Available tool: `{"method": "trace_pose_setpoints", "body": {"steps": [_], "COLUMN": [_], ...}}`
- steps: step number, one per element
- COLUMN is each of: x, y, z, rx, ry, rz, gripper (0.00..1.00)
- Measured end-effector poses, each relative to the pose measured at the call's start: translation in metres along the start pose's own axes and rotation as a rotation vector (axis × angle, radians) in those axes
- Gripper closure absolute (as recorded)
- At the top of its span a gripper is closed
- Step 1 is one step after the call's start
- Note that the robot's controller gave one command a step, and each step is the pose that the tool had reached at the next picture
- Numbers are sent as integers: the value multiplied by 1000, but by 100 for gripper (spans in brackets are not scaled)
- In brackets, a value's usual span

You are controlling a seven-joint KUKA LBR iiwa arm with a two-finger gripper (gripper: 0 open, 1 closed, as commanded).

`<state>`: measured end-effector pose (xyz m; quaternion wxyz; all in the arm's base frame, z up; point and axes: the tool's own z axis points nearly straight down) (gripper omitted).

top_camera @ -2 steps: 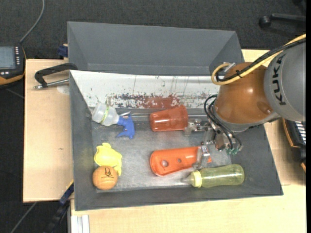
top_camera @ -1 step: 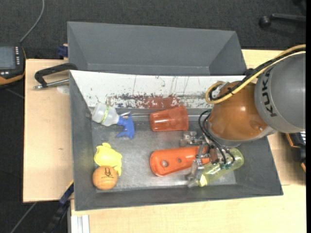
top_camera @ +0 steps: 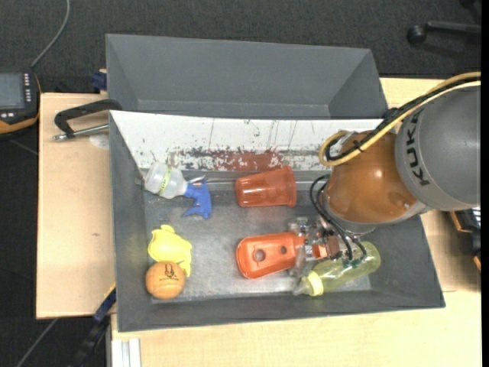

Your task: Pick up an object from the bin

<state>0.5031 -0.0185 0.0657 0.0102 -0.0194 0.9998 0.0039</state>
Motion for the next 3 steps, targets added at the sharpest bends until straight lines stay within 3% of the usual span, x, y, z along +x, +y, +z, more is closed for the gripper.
{"method": "trace_pose_setpoints", "body": {"steps": [1, 2, 3], "x": [-8, -7, -10], "y": [0, 3, 3], "z": [-4, -59, -80], "rx": [0, -1, 0], "ry": [-1, 3, -3], "rz": [1, 1, 3], "gripper": [100, 100, 100]}}
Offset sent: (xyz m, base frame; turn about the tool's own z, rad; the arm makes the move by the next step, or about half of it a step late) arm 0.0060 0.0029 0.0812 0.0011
